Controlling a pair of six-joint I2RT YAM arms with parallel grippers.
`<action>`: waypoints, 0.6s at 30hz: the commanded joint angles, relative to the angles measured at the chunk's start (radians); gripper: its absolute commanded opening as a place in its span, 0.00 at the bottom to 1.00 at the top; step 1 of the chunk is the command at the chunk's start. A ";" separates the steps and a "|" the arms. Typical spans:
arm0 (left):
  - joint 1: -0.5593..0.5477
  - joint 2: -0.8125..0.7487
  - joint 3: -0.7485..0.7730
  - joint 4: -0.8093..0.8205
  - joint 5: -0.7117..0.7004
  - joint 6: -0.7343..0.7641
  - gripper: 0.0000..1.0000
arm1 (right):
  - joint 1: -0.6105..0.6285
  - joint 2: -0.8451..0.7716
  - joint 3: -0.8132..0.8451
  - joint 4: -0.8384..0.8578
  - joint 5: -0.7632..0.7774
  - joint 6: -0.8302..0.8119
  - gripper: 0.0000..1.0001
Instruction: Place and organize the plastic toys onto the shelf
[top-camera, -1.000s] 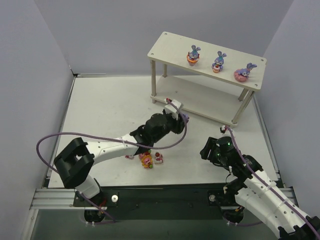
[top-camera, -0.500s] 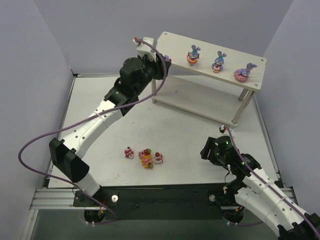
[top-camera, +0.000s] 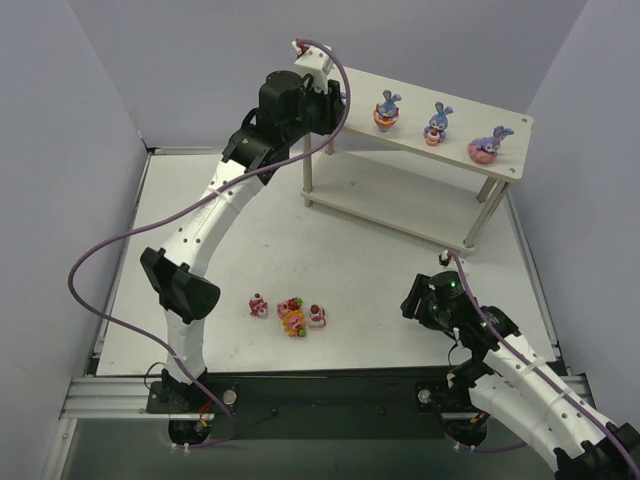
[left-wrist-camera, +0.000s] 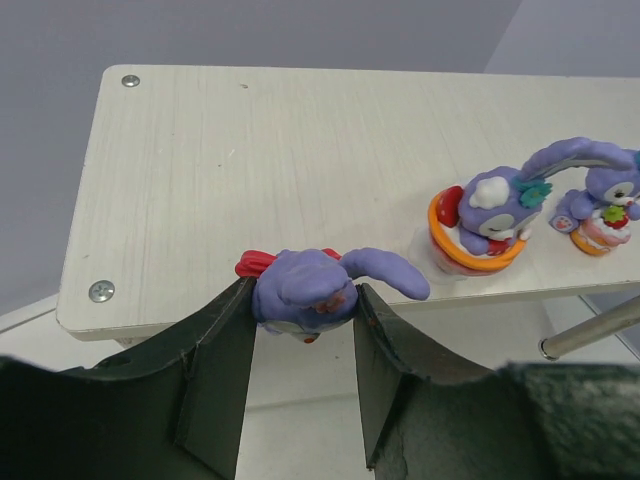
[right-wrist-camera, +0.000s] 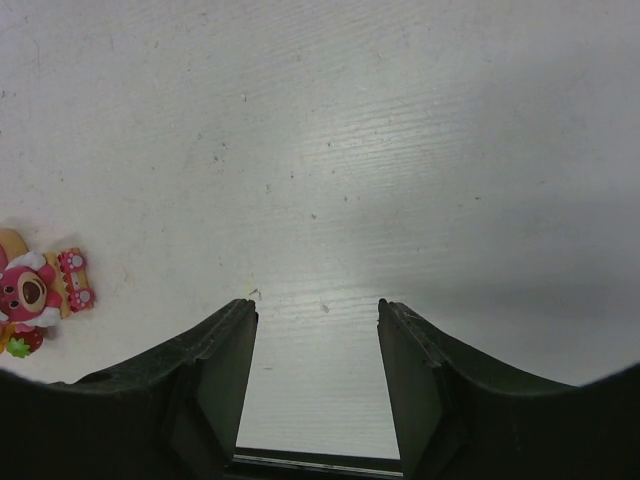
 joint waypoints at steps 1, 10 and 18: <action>0.039 0.034 0.112 -0.061 0.034 0.020 0.00 | -0.007 0.008 -0.010 0.011 0.002 0.011 0.52; 0.100 0.097 0.125 -0.019 0.166 0.035 0.00 | -0.009 0.031 -0.013 0.023 -0.003 0.011 0.52; 0.123 0.132 0.152 0.017 0.244 0.059 0.00 | -0.009 0.048 -0.020 0.035 -0.009 0.022 0.51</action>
